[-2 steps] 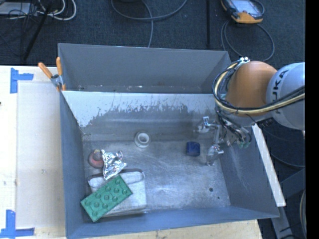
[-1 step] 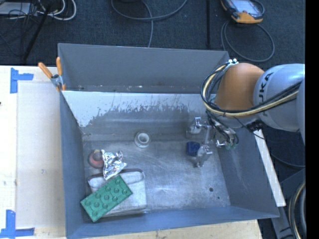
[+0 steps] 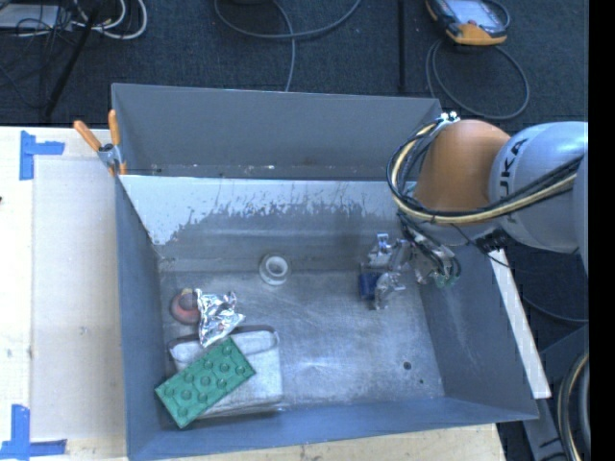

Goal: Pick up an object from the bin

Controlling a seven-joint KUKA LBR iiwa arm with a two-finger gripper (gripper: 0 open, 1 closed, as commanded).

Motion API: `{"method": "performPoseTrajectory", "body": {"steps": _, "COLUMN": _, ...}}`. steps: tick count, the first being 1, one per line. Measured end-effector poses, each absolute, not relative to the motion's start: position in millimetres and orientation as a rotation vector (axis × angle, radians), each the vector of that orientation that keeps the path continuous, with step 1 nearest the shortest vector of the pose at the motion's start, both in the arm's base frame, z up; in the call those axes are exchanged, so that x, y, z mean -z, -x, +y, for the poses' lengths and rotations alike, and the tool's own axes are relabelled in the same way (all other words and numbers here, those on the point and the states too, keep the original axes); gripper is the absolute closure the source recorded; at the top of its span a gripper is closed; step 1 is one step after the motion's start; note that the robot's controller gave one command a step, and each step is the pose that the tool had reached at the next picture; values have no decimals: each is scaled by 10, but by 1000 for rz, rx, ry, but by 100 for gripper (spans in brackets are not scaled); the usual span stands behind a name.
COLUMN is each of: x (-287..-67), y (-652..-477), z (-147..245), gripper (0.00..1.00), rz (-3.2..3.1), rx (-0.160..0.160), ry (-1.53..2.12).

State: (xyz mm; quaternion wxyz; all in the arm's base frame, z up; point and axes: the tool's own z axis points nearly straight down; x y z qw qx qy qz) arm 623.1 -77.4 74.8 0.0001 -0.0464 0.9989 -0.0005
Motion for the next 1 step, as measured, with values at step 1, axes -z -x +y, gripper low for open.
{"method": "performPoseTrajectory", "body": {"steps": 1, "x": -2715, "y": -6190, "z": -794, "gripper": 100, "rz": 3118, "rx": 3, "ry": 285}}
